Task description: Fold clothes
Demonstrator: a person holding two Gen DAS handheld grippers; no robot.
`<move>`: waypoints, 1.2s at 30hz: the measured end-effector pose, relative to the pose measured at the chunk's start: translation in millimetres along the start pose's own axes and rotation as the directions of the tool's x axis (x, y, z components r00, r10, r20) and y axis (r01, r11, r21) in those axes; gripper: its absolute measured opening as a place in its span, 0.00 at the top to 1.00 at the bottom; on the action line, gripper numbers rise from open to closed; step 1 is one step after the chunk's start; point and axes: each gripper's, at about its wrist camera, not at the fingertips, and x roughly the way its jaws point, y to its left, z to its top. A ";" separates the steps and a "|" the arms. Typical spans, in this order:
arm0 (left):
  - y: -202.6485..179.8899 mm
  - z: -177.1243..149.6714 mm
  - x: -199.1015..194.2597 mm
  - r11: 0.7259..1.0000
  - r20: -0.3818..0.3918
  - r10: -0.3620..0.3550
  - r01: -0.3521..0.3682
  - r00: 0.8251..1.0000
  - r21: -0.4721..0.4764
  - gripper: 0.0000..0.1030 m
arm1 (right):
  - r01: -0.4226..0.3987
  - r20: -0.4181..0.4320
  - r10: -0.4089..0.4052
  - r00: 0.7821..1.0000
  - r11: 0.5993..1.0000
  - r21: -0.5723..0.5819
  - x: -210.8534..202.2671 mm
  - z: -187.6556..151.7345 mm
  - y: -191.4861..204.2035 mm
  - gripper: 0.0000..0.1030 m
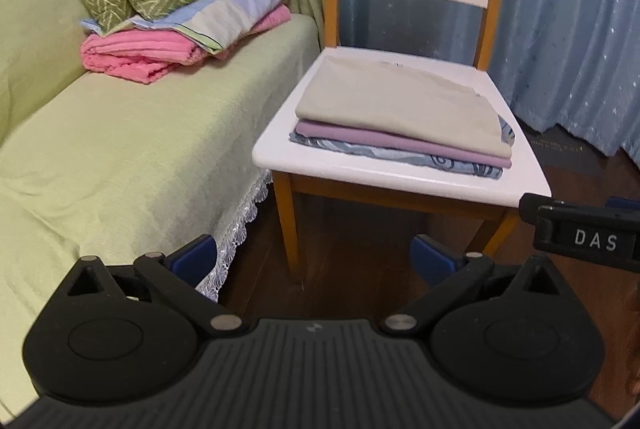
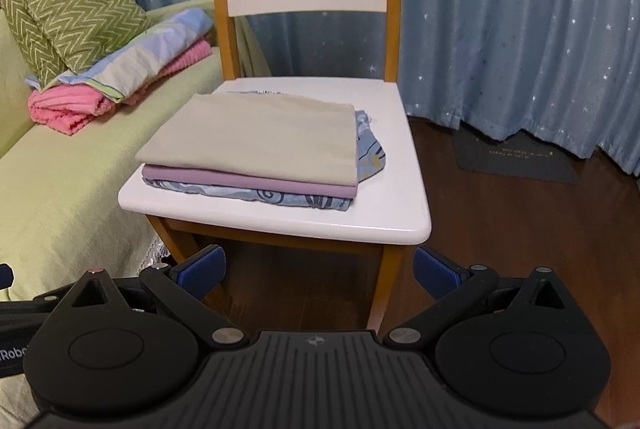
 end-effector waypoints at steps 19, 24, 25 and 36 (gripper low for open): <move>-3.8 9.4 53.0 1.000 -0.097 -0.015 0.017 0.995 0.013 0.01 | -0.019 -0.022 0.019 1.000 0.999 0.031 33.5 5.7 -2.1 0.01; -4.7 12.9 62.8 0.999 -0.099 -0.019 0.022 0.995 0.024 0.01 | -0.027 -0.021 0.028 0.999 0.999 0.046 41.3 7.4 -3.1 0.00; -4.8 13.7 64.7 0.999 -0.100 -0.020 0.023 0.995 0.026 0.01 | -0.028 -0.021 0.029 0.999 0.998 0.049 42.9 7.7 -3.4 0.00; -6.8 27.0 78.9 0.999 -0.104 -0.022 0.027 0.994 0.043 0.01 | -0.023 -0.021 0.024 0.999 0.998 0.065 52.7 8.6 -5.3 0.00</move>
